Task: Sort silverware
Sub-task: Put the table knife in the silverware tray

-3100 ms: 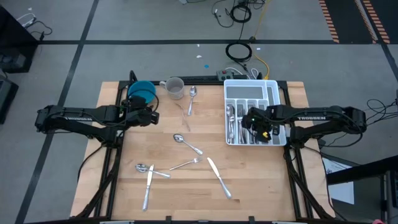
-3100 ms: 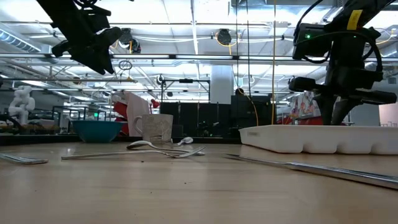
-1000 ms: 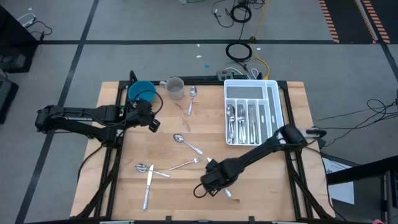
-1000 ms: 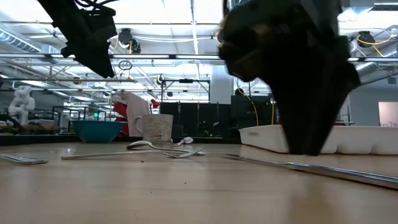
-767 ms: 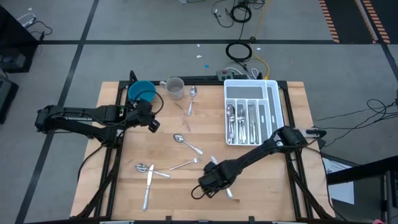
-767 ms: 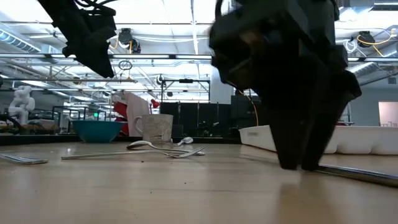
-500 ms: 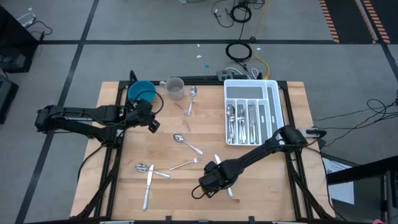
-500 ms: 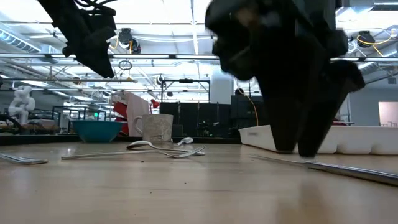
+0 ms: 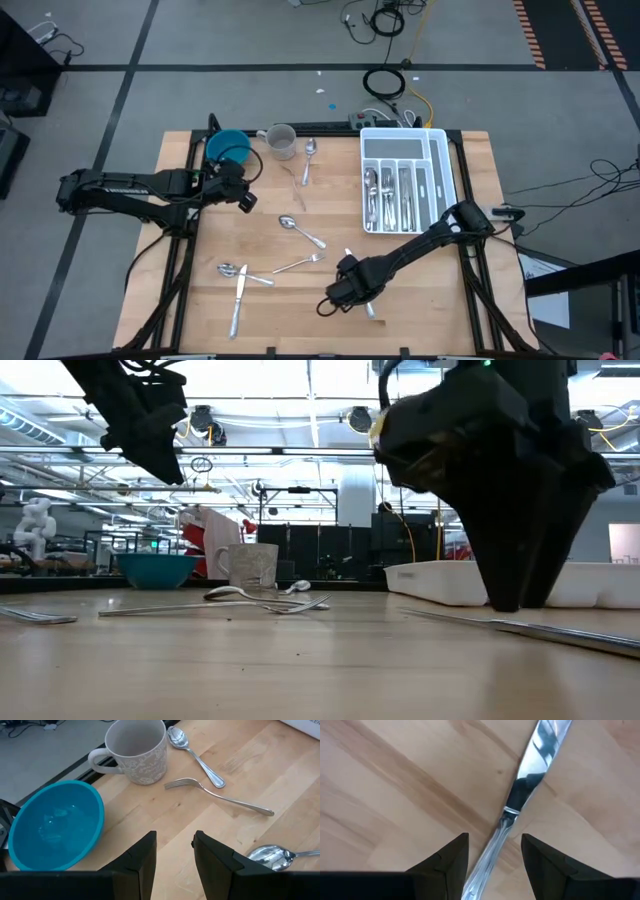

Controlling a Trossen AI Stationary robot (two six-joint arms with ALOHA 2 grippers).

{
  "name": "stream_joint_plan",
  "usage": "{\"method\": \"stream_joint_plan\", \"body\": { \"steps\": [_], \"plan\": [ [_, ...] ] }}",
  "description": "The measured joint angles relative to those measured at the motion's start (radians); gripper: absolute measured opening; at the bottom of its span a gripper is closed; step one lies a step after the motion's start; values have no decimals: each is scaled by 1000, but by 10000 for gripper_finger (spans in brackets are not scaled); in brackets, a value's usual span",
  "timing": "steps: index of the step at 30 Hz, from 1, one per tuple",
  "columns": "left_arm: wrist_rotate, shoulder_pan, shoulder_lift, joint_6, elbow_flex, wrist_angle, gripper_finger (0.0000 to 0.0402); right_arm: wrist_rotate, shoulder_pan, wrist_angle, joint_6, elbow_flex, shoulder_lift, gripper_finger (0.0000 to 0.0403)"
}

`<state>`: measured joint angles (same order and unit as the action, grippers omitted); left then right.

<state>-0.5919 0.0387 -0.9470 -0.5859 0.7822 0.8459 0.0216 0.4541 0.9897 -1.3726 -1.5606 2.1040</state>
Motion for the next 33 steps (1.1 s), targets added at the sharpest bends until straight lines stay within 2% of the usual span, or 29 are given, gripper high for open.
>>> {"method": "stream_joint_plan", "body": {
  "steps": [7, 10, 14, 20, 33],
  "plan": [
    [-10, 0, 0, -1, 0, 0, 136, 8, 0, -105, -19, 81, -4, 171],
    [-17, 0, 0, -1, 0, 0, 136, 58, -5, -141, -58, 129, -10, 159],
    [-19, 0, 0, -1, 0, 0, 136, 135, -19, -203, -86, 190, -15, 113],
    [-19, 0, 0, -1, 0, 0, 136, 183, -33, -205, -61, 194, -15, 14],
    [-38, 0, 0, -2, 0, -1, 136, 152, -31, -65, 22, 40, 0, 1]
  ]
}}
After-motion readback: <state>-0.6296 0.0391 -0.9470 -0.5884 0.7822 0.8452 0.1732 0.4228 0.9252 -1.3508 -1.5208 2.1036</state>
